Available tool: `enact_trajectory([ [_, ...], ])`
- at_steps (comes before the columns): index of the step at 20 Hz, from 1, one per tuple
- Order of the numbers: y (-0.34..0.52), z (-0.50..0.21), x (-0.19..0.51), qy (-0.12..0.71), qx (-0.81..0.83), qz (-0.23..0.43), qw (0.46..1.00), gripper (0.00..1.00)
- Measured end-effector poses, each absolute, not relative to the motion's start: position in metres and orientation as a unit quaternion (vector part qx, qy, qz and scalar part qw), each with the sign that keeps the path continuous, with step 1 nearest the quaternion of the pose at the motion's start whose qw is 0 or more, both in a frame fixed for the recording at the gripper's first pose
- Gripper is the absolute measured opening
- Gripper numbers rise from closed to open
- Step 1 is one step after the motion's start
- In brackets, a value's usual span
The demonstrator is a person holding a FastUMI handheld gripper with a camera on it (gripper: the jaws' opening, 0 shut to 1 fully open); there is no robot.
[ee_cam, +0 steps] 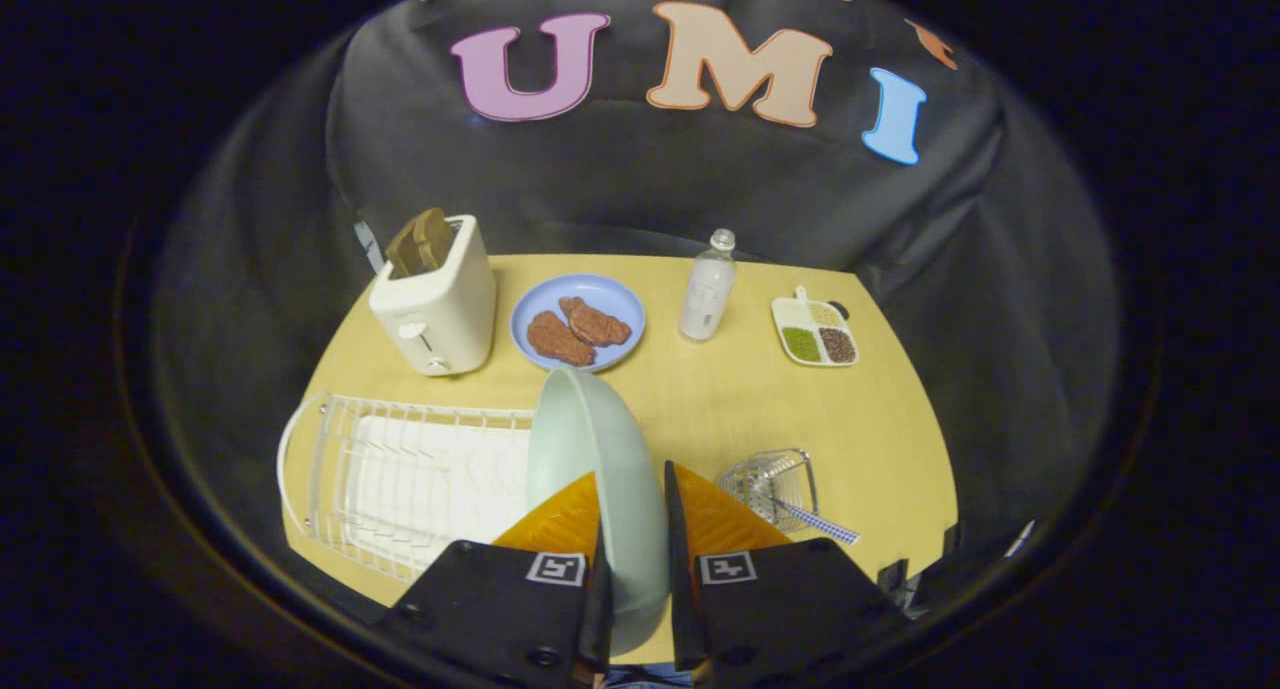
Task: Take the plate from the dish rack, then take the spoon from the basket and place it into the plate.
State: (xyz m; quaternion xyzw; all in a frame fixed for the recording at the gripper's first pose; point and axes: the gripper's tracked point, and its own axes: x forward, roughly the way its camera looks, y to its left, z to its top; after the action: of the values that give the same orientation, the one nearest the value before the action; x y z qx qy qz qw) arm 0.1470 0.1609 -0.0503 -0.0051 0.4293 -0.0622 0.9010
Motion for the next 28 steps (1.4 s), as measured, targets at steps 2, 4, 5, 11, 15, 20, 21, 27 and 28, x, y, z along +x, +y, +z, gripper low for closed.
enact_trajectory([
  [2,0.165,-0.032,0.140,0.414,0.057,-0.031,0.908,0.27],
  [4,0.175,-0.015,0.121,0.406,0.131,0.017,0.904,0.27],
  [5,0.175,-0.006,0.110,0.399,0.164,0.035,0.901,0.27],
  [11,0.140,0.005,0.026,0.364,0.211,0.082,0.904,0.27],
  [15,0.120,-0.017,-0.028,0.341,0.257,0.104,0.898,0.27],
  [20,0.093,-0.087,-0.079,0.359,0.299,0.089,0.880,0.27],
  [21,0.088,-0.099,-0.084,0.364,0.311,0.084,0.874,0.27],
  [27,0.031,-0.163,-0.092,0.372,0.306,0.029,0.876,0.27],
  [28,0.024,-0.169,-0.090,0.372,0.314,0.021,0.873,0.27],
])
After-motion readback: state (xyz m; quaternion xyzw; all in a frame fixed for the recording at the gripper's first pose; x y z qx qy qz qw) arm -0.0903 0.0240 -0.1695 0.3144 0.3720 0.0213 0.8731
